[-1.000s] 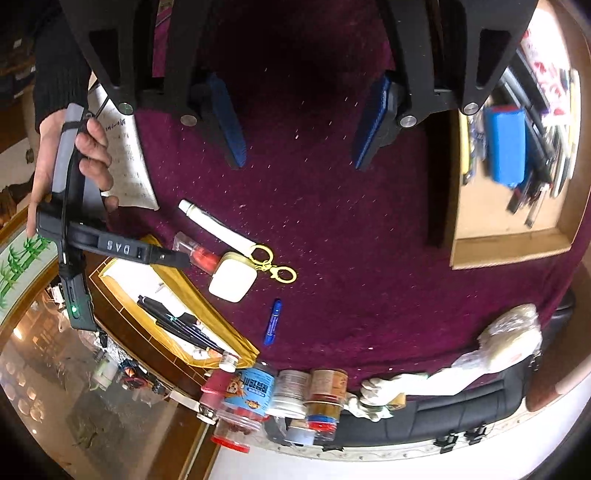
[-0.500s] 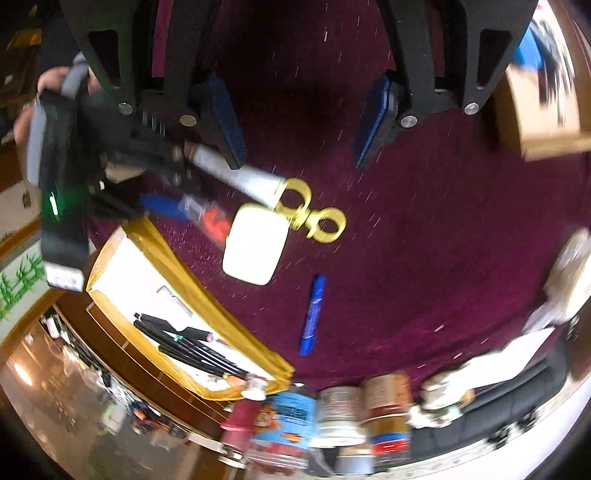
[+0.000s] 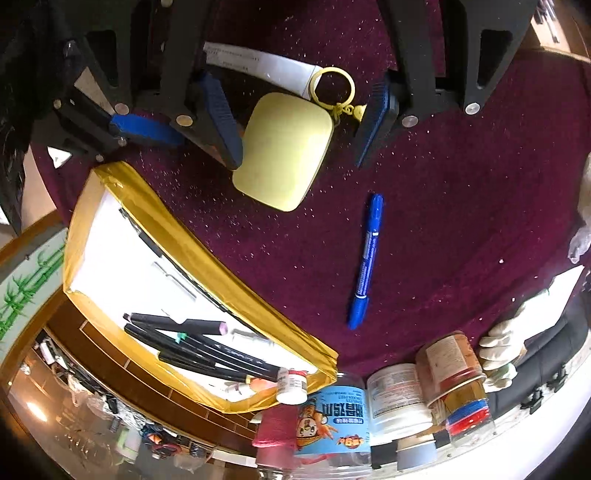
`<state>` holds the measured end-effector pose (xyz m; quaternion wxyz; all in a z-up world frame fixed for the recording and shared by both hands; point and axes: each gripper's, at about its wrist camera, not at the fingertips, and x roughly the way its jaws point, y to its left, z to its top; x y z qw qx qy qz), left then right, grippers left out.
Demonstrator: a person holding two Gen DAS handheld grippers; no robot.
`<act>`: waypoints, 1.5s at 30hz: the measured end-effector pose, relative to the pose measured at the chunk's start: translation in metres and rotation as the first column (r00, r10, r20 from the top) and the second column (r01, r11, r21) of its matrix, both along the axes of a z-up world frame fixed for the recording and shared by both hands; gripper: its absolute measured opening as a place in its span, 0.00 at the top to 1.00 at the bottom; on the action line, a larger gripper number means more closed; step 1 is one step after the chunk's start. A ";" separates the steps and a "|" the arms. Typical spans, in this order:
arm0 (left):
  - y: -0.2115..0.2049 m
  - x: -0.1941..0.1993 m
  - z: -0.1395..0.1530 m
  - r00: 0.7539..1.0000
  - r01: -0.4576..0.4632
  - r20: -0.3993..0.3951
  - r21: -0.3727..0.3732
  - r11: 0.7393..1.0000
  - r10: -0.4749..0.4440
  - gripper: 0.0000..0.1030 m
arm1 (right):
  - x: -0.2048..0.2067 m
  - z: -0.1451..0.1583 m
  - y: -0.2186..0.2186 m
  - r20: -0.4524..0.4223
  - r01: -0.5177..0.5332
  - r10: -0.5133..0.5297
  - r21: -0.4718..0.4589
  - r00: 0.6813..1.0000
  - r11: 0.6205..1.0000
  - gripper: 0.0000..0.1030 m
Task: Organize rigid objects
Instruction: 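Grasp the cream-yellow box with the left tool while the right tool grasps the red candle package, then carry the cream-yellow box and candle package into the cardboard tray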
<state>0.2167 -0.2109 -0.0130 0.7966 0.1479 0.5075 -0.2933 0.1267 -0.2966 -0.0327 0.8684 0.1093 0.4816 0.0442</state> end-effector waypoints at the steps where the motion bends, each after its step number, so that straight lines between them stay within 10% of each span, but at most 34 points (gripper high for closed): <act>1: 0.000 0.000 0.000 1.000 0.003 -0.010 -0.008 1.000 -0.003 0.36 | 0.001 0.000 0.000 0.002 -0.002 0.002 0.003 1.000 1.000 0.50; 15: 0.008 0.010 -0.011 0.999 0.016 -0.049 0.006 1.000 -0.015 0.50 | 0.001 0.001 0.000 -0.010 0.005 -0.005 0.003 1.000 1.000 0.48; 23: 0.082 -0.003 0.017 0.977 -0.111 -0.195 -0.131 0.985 0.084 0.51 | 0.023 0.008 0.014 -0.034 0.064 -0.068 -0.114 0.997 0.991 0.48; 31: 0.178 -0.075 0.045 0.955 -0.241 -0.236 -0.250 0.938 0.182 0.51 | 0.023 -0.001 0.035 -0.041 0.071 -0.085 -0.272 0.996 0.960 0.74; 37: 0.244 -0.118 0.050 0.932 -0.344 -0.232 -0.316 0.884 0.279 0.51 | -0.018 0.052 0.072 0.152 0.082 -0.059 -0.150 0.987 0.985 0.74; 45: 0.319 -0.147 0.077 0.904 -0.428 -0.177 -0.342 0.836 0.390 0.50 | -0.058 0.089 0.182 0.272 -0.171 0.141 0.091 0.952 0.981 0.74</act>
